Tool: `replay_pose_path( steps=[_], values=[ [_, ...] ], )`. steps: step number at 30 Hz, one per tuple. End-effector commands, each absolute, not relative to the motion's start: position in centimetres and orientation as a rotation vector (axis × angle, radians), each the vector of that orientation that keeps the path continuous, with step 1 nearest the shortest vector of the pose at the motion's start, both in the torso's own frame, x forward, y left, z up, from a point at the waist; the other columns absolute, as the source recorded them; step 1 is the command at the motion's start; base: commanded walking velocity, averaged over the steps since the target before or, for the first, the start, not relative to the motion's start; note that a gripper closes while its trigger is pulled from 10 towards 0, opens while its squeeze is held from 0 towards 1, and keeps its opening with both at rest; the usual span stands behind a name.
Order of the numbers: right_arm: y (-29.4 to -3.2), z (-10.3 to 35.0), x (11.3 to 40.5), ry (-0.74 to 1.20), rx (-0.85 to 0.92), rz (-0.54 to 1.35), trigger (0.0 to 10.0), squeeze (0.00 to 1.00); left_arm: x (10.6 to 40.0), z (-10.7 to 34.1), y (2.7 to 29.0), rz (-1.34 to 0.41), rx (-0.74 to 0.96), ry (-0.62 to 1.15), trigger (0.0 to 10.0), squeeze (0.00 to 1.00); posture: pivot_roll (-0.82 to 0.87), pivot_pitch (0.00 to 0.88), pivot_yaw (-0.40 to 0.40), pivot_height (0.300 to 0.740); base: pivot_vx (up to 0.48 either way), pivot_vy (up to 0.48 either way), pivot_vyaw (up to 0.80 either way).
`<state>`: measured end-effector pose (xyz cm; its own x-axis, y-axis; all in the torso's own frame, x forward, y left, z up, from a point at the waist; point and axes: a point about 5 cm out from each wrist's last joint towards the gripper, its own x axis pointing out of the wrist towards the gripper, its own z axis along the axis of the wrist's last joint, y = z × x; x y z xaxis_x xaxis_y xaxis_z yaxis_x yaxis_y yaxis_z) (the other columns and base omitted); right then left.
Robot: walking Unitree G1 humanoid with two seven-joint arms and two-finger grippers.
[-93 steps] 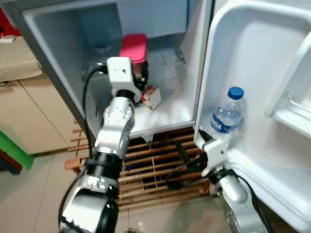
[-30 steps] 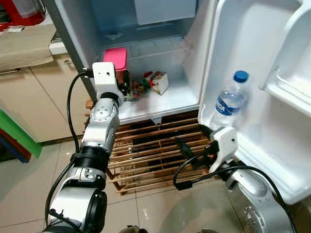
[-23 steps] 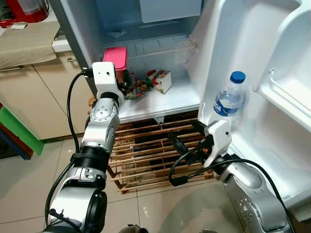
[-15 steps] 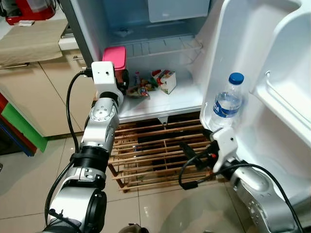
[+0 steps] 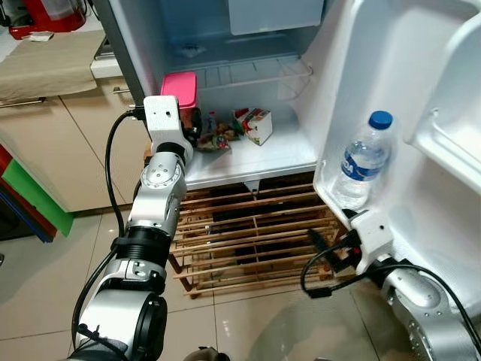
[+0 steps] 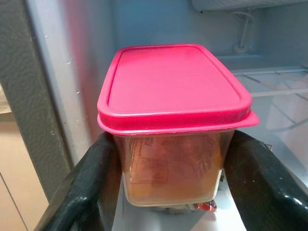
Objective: Restocking fridge
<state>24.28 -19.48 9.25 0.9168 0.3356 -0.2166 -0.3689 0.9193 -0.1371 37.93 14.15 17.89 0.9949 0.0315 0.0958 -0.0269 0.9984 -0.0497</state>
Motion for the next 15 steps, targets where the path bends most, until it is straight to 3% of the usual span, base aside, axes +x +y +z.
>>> replay_pose_path(
  steps=[1, 9, 15],
  values=[
    [-19.1, 10.9, 25.0, 0.123, -0.156, 0.361, 10.0, 0.0, 38.3, 18.8, 14.4, 0.04, -0.051, -0.122, 10.0, 0.0, -0.13, 0.0, 0.1, 0.74, 0.0, 0.0, 0.0],
    [-20.0, 10.0, 24.9, 0.146, -0.242, 0.346, 10.0, 0.0, 38.3, 18.8, 14.4, 0.041, -0.052, -0.121, 10.0, 0.0, -0.12, 0.0, 0.101, 0.74, 0.0, 0.0, 0.0],
    [-16.0, 11.9, 24.3, 0.101, -0.053, 0.517, 10.0, 0.0, 38.3, 18.8, 14.3, 0.038, -0.053, -0.122, 10.0, 0.0, -0.12, 0.0, 0.1, 0.74, 0.0, 0.0, 0.0]
  ],
)
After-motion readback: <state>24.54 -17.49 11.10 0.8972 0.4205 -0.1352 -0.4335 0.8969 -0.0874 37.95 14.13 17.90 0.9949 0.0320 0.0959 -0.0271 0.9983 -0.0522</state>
